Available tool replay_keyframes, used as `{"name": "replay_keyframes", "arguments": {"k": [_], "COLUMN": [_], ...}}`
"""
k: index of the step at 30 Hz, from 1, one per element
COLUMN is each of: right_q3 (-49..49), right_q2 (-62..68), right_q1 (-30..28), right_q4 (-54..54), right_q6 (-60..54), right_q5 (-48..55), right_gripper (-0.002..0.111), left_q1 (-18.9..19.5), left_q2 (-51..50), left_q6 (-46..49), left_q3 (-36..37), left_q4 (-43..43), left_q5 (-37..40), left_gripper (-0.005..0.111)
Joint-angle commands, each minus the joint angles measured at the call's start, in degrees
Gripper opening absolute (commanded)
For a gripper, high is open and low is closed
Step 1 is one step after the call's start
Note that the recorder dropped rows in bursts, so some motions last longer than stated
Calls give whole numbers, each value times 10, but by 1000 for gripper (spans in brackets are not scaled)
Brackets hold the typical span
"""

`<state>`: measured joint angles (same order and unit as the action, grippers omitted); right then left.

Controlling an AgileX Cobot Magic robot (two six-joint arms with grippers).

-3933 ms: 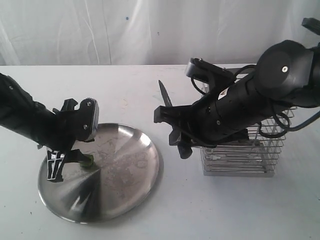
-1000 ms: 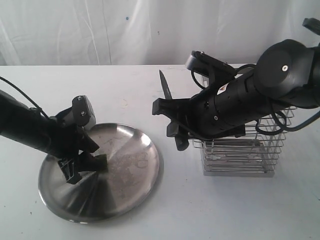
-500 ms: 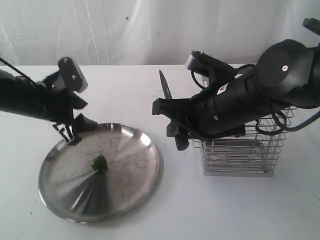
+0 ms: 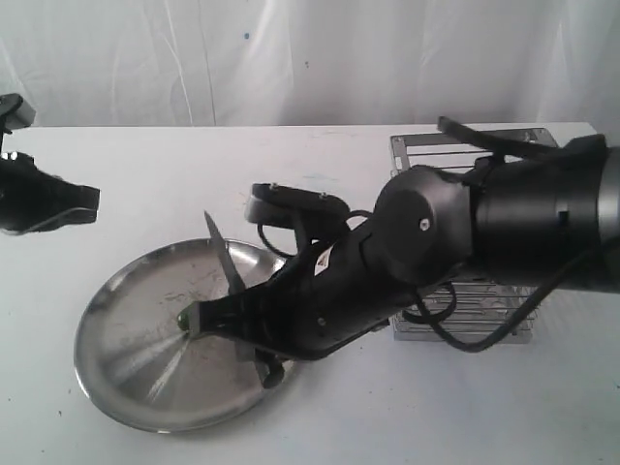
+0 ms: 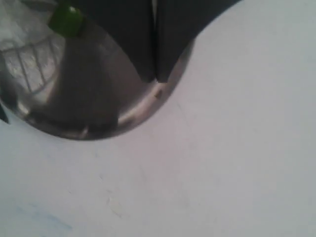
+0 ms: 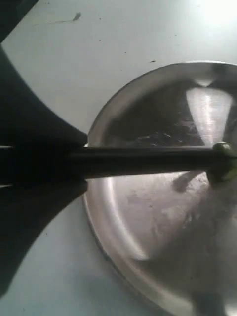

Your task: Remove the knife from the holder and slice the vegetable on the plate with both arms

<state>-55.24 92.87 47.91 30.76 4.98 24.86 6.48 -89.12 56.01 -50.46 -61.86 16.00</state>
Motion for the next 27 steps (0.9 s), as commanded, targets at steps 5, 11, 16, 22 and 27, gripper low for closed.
{"name": "replay_keyframes", "arguments": {"k": [5, 11, 16, 22, 27], "right_q3": [-1, -10, -67, -93, -93], "right_q2": [17, 33, 67, 96, 99], "right_q1": [69, 69, 69, 69, 69], "right_q4": [-58, -93, -141, -188, -249], "right_q6": [63, 92, 113, 149, 195], "right_q5": [-1, 7, 43, 74, 93], "right_gripper": [0, 0, 0, 0, 0], "left_q1": [2, 1, -28, -38, -38], "left_q2": [4, -5, -46, -69, -86], "left_q6": [-18, 117, 212, 237, 240], "left_q3": [38, 38, 38, 38, 38], "left_q4": [-49, -215, -288, -302, -312], "left_q5": [49, 199, 226, 226, 220], "left_gripper": [1, 1, 1, 1, 1]}}
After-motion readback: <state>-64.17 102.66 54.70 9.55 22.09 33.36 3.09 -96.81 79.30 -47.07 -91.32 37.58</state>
